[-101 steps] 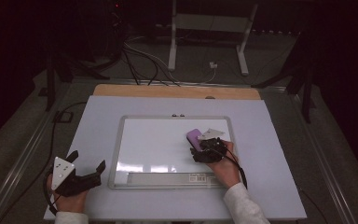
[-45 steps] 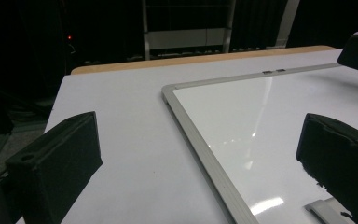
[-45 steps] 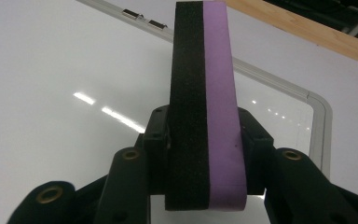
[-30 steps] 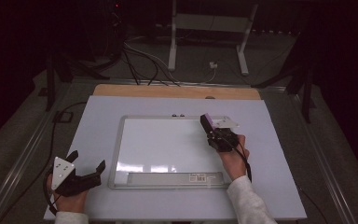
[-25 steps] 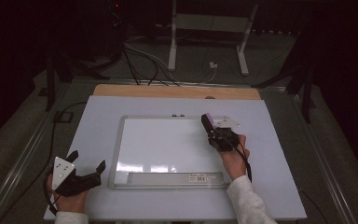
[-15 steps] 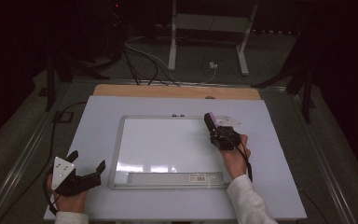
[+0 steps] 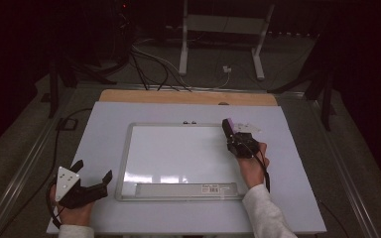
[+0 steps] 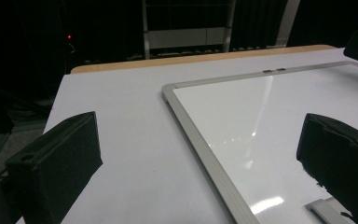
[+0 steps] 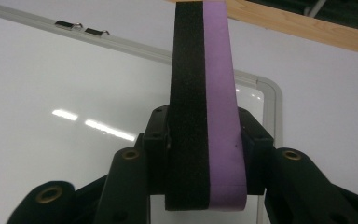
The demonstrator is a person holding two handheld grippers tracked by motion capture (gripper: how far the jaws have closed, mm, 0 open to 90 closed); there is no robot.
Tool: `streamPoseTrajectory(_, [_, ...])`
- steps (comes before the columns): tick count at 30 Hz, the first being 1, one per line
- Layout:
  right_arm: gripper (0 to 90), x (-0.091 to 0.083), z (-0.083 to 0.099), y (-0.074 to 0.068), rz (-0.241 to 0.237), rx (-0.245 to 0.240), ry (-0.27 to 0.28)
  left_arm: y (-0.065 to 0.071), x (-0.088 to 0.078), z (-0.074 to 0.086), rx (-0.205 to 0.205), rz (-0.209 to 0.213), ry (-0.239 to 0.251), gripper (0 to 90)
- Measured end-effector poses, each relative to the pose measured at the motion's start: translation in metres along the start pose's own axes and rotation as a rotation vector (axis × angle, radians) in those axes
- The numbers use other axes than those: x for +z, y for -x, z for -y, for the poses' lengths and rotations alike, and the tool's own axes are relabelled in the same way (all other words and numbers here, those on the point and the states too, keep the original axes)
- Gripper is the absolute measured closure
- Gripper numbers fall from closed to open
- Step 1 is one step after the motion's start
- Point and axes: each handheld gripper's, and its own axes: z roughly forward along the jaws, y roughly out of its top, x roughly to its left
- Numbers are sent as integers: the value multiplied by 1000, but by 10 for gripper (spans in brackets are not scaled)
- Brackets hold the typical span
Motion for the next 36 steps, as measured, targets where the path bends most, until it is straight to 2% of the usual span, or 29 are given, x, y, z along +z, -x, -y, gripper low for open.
streamPoseTrajectory(17, [635, 7, 3, 11, 36, 50, -13, 0, 0, 0, 0, -1, 3, 6])
streamPoseTrajectory(36, [635, 16, 7, 16, 59, 78, -44, 0, 0, 0, -1, -2, 3, 6])
